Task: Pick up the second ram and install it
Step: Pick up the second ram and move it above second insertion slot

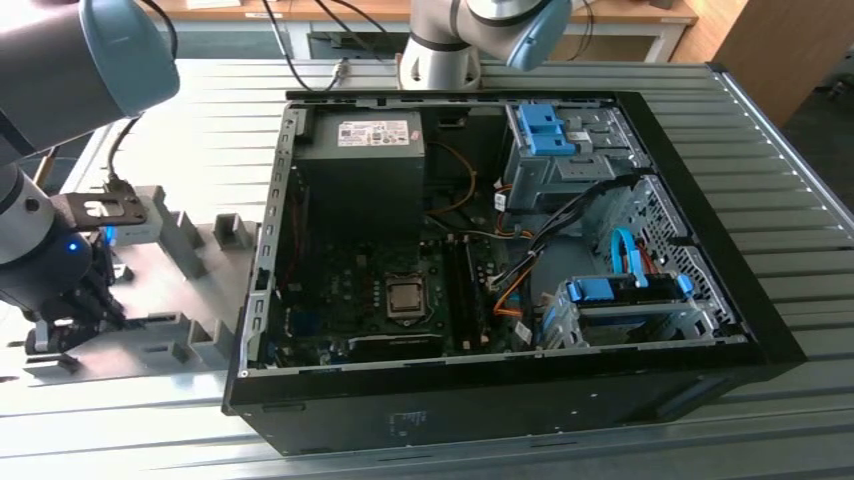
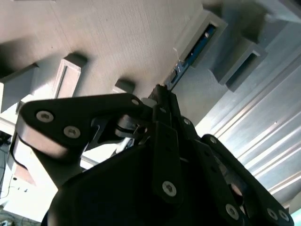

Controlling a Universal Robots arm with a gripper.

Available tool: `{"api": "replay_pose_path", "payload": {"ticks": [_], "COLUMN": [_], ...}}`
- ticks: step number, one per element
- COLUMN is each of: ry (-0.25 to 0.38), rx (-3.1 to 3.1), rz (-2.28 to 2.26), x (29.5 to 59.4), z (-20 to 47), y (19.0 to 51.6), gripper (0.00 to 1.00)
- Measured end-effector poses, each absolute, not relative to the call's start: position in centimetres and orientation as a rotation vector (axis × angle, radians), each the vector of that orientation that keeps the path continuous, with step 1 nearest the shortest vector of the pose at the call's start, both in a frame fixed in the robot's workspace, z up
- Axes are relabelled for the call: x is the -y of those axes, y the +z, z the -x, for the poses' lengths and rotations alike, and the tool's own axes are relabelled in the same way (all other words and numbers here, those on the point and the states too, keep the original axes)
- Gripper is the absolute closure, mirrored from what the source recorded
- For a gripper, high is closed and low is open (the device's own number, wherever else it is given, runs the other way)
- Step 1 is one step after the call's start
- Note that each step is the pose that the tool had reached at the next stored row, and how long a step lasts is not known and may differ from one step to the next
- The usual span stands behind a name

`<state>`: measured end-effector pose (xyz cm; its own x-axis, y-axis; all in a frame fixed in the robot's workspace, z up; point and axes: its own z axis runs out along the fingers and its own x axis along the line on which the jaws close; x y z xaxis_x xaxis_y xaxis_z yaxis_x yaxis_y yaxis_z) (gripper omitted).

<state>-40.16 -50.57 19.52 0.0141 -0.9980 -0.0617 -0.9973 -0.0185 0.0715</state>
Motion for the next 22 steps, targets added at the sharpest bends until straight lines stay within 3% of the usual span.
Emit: {"api": "replay_pose_path", "payload": {"ticks": [22], "ry": [-0.148], "rx": [2.196], "rz": [-2.232], "x": [50.6], "z": [40.2], "y": [20.8], "gripper": [0.86]}}
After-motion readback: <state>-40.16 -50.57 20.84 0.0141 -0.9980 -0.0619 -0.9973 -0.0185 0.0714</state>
